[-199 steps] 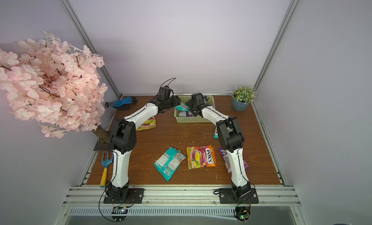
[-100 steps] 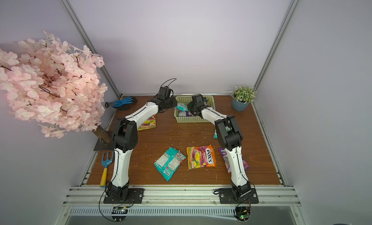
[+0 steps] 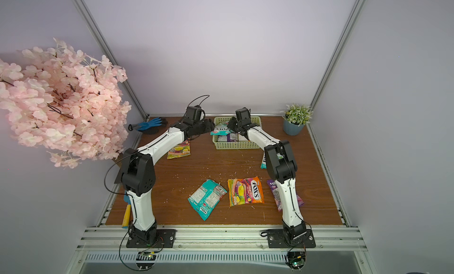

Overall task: Put the candies in the basket
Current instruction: Adjust the candy in the basket.

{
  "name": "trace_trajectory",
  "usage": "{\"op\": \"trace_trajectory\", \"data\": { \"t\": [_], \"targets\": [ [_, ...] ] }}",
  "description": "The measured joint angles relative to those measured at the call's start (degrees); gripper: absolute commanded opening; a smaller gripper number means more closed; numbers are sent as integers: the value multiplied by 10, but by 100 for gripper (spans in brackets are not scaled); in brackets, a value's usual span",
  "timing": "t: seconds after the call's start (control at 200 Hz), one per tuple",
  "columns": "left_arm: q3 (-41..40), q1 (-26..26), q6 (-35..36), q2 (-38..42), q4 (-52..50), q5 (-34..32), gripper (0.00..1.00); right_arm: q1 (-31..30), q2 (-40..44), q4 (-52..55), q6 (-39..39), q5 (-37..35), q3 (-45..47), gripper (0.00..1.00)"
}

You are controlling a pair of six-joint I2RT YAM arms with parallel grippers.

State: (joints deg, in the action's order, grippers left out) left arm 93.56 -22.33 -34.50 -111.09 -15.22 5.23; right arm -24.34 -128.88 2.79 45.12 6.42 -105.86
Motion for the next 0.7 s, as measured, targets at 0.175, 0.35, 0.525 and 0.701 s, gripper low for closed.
{"op": "trace_trajectory", "data": {
  "t": [0.175,0.35,0.525,0.701],
  "targets": [
    [-9,0,23,42,-2,-42,64,2,-3,-4,-75,19,-6,0],
    [-33,13,34,49,-23,-82,63,11,-33,-14,-129,42,-16,0],
    [-85,54,37,49,-57,-99,62,16,-54,-19,-177,43,-16,0],
    [-137,107,49,49,-74,-114,61,16,-56,-27,-218,39,-15,0]
  ]
}}
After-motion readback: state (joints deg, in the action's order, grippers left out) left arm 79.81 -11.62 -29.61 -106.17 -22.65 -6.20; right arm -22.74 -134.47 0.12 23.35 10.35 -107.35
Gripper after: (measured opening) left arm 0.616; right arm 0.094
